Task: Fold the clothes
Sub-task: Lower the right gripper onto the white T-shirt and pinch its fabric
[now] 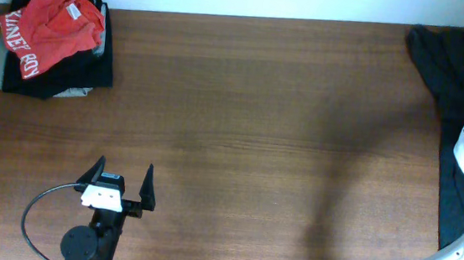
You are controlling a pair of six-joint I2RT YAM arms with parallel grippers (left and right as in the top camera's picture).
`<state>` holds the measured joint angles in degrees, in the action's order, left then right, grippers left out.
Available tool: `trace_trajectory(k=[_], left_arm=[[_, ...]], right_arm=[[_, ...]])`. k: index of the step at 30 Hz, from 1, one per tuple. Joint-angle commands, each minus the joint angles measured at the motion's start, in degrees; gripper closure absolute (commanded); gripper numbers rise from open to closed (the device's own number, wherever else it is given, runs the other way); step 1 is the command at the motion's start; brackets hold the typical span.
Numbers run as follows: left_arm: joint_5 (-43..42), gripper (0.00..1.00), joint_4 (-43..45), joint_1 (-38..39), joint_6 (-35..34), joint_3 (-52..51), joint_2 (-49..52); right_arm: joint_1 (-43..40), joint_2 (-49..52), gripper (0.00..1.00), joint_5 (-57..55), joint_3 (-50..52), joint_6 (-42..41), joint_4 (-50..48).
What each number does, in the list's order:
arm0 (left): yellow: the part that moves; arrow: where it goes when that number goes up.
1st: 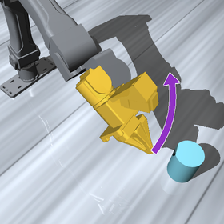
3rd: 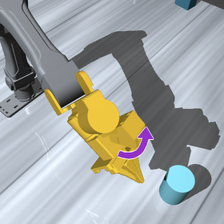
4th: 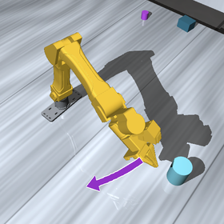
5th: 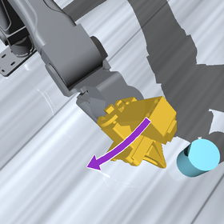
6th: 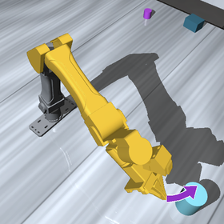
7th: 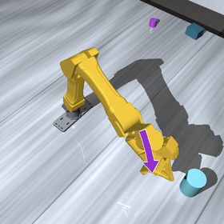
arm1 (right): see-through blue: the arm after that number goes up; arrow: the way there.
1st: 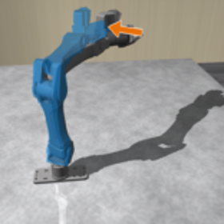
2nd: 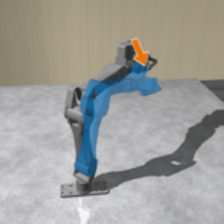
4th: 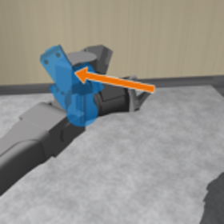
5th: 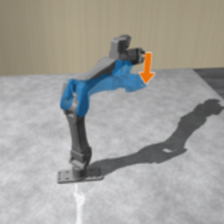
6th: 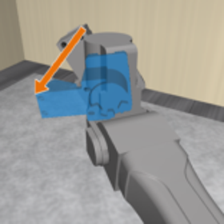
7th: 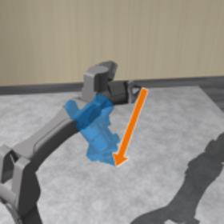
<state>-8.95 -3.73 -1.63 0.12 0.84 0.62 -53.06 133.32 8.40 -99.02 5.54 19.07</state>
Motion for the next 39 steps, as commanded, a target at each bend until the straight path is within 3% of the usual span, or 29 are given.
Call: trace_trajectory(k=[1, 10, 12, 29, 35, 39], left_arm=[[0.22, 0.00, -0.13, -0.02, -0.57, -0.33, -0.28], [0.22, 0.00, -0.13, -0.02, -0.55, -0.33, -0.28], [0.22, 0.01, -0.11, -0.02, -0.55, -0.35, -0.28], [0.22, 0.00, -0.13, -0.02, -0.55, -0.33, -0.28], [0.22, 0.01, -0.13, -0.02, -0.55, -0.35, -0.26], [0.22, 0.00, -0.13, -0.02, -0.57, -0.33, -0.26]], right_arm=[[0.17, -0.59, 0.81, -1.62, -1.29, 0.20, 0.02], [0.17, -0.83, 0.86, -1.60, -1.31, 0.00, 0.04], [0.17, -1.60, 0.96, -1.60, -1.33, -0.02, 0.24], [0.24, -13.64, 0.96, -0.94, -1.40, -6.56, 6.12], [3.65, -20.04, 0.96, 17.46, -1.40, -13.97, 6.86], [11.54, -24.33, 0.96, 24.48, -1.40, -18.38, 6.69]])
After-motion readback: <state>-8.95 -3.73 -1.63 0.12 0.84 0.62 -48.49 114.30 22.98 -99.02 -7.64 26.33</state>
